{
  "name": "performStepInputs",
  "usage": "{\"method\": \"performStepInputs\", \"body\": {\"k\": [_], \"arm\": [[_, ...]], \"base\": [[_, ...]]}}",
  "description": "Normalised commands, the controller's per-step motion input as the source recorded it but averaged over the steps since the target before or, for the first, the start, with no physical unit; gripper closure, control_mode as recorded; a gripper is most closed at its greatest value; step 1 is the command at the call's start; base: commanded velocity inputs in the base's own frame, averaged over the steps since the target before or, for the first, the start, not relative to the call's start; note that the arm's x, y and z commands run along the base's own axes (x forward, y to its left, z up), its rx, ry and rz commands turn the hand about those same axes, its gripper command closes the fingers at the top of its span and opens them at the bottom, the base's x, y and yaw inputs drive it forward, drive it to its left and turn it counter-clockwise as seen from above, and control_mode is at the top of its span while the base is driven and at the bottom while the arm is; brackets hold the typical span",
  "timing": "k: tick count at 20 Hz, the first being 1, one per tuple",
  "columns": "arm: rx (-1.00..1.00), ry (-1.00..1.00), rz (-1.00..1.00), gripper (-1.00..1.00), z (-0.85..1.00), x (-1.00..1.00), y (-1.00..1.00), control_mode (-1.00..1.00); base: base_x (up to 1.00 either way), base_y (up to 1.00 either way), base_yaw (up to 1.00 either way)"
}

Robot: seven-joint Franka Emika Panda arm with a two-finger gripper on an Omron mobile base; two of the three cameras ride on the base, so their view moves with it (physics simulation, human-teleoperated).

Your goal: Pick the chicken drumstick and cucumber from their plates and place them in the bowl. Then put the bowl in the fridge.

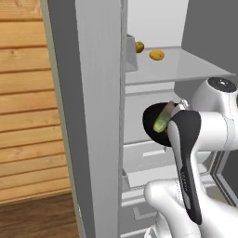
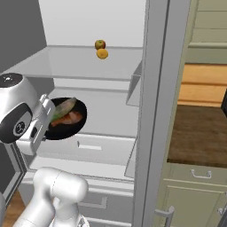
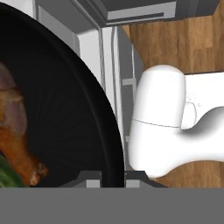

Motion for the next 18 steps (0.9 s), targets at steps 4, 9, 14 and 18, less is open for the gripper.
{"method": "performStepInputs", "body": {"k": [4,9,14,18], "arm": [[0.00,0.00,0.00,1.00,0.00,0.00,0.00,1.00],[0.00,-0.18,0.00,1.00,-0.22,0.05,0.13,-1.00],[0.00,-0.22,0.00,1.00,-0.41,0.09,0.02,-1.00],[0.00,-0.19,0.00,1.00,-0.29,0.51,0.00,-1.00]], "base": [[0.23,0.03,0.00],[0.00,0.00,0.00],[0.00,0.00,0.00],[0.00,0.00,0.00]]}}
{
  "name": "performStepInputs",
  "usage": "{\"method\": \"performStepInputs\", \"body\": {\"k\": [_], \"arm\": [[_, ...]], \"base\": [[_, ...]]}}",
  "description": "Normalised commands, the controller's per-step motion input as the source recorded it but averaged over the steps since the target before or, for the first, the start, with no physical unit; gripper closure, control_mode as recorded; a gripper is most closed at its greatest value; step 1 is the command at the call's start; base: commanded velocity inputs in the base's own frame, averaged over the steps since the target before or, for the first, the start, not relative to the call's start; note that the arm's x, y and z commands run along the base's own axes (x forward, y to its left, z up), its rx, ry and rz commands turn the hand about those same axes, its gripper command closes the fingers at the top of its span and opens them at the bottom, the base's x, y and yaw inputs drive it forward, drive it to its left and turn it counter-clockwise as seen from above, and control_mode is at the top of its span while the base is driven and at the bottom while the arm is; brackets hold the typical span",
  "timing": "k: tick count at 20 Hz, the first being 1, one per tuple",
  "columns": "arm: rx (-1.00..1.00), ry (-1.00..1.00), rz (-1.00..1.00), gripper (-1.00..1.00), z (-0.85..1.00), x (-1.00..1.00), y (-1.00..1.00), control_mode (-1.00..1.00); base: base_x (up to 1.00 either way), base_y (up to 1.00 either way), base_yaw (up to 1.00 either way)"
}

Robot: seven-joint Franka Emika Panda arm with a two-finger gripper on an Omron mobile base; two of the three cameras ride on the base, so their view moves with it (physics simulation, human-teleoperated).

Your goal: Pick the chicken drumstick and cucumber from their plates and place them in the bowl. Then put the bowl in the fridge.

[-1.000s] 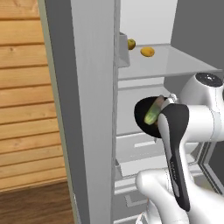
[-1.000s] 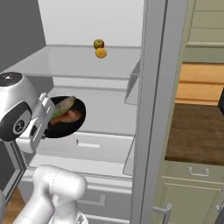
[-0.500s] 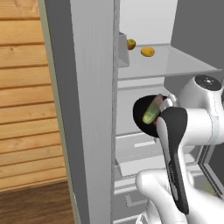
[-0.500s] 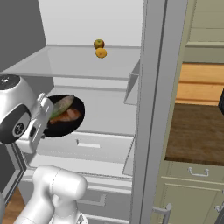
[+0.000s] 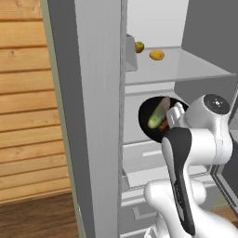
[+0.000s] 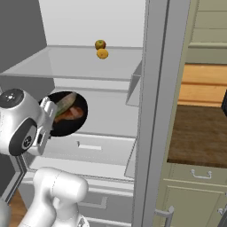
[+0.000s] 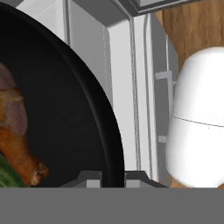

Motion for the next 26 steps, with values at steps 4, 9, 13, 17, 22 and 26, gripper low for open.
{"method": "performStepInputs", "body": {"k": [4,9,13,17,22,26], "arm": [[0.00,0.00,0.00,1.00,-0.19,0.90,0.00,-1.00],[0.00,0.00,-0.01,1.00,-0.53,0.54,0.00,-1.00],[0.00,0.00,-0.04,1.00,-0.51,0.43,0.00,-1.00],[0.00,0.01,0.00,1.00,-0.17,0.61,-0.02,-1.00],[0.00,0.13,0.00,1.00,-0.01,0.73,0.00,-1.00],[0.00,0.03,0.00,1.00,0.00,0.64,0.00,-1.00]], "base": [[0.00,0.00,0.00],[0.00,0.00,0.00],[0.00,0.00,0.00],[0.00,0.00,0.00],[0.00,0.00,0.00],[0.00,0.00,0.00]]}}
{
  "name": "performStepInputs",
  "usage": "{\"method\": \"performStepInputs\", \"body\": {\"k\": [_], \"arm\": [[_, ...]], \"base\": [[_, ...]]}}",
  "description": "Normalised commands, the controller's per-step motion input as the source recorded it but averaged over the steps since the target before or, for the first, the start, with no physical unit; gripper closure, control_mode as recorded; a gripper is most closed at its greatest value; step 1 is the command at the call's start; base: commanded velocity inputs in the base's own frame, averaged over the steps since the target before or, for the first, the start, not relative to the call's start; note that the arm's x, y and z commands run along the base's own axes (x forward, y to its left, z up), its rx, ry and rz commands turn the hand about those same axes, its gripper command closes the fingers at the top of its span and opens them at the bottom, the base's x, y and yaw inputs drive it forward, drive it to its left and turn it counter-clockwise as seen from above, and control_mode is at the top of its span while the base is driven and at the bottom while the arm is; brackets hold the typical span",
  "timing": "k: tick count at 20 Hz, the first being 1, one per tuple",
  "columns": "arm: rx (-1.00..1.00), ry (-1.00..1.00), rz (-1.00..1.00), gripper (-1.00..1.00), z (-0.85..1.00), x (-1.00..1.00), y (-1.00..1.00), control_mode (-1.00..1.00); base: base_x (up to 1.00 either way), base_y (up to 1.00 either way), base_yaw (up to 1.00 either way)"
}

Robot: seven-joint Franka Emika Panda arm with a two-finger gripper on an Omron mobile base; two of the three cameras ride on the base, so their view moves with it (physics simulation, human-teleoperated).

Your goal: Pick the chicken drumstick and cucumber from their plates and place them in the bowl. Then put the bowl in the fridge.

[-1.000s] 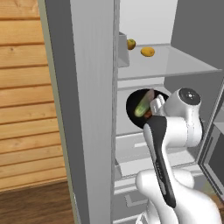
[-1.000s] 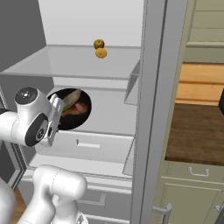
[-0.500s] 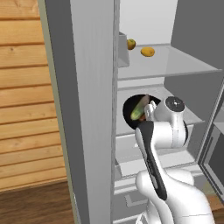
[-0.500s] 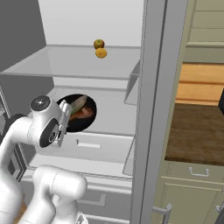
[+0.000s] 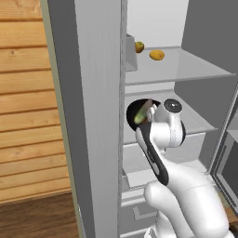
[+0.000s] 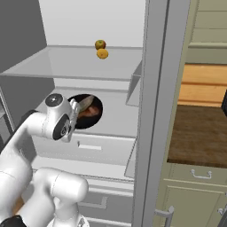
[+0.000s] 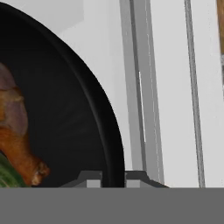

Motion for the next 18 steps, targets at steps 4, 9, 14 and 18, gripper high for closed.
{"method": "performStepInputs", "body": {"k": [4,9,14,18], "arm": [[0.01,0.00,0.00,1.00,-0.10,0.47,0.00,-1.00],[0.00,0.00,0.00,1.00,-0.19,0.31,0.00,-1.00],[0.00,0.00,0.00,-1.00,-0.12,0.26,0.00,-1.00],[0.00,0.00,0.00,-1.00,-0.20,0.12,0.00,-1.00]], "base": [[0.00,0.00,0.00],[0.00,0.00,0.00],[0.00,0.00,0.00],[0.00,0.00,0.00]]}}
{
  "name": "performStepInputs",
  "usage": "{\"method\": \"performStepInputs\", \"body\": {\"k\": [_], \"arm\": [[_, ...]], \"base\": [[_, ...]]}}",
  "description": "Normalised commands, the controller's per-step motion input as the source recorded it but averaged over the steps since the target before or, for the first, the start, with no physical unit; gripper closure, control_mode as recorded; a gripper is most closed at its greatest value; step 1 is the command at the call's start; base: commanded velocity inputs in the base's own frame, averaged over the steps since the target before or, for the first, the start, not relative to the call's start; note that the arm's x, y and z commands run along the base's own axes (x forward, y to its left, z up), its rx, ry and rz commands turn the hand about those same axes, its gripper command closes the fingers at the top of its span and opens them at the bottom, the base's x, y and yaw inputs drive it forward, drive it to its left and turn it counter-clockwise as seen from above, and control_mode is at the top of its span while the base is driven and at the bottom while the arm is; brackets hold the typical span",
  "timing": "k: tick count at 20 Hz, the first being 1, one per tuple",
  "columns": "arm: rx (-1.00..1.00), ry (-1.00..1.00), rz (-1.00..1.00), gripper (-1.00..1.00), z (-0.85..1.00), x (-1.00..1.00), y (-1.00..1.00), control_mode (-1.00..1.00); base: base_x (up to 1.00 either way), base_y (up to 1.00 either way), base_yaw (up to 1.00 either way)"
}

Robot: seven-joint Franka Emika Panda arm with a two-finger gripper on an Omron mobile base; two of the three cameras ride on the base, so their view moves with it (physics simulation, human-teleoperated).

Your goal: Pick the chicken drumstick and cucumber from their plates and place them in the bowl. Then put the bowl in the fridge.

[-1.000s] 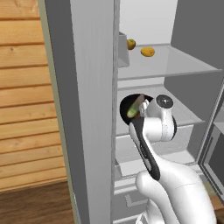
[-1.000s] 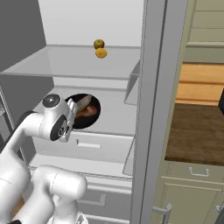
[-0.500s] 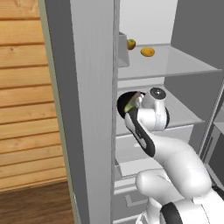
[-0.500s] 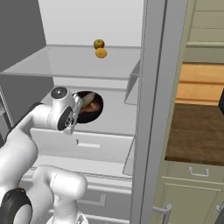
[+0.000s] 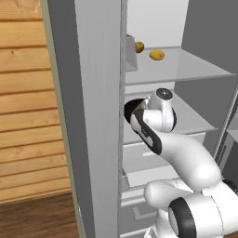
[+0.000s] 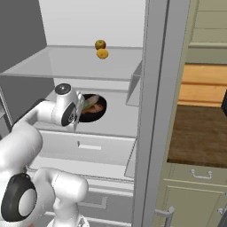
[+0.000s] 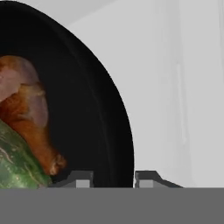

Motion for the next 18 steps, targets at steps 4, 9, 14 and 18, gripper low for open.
{"method": "performStepInputs", "body": {"k": [4,9,14,18], "arm": [[0.00,-0.04,0.00,-1.00,-0.11,0.13,0.00,-1.00],[0.00,-0.27,0.00,-1.00,0.00,0.04,0.00,-1.00],[0.00,-0.46,0.00,-1.00,0.01,-0.17,0.00,-1.00],[-0.01,-0.18,0.00,-1.00,0.37,-0.22,0.01,-1.00]], "base": [[0.00,0.00,0.00],[0.00,0.00,0.00],[0.00,0.00,0.00],[0.00,0.00,0.00]]}}
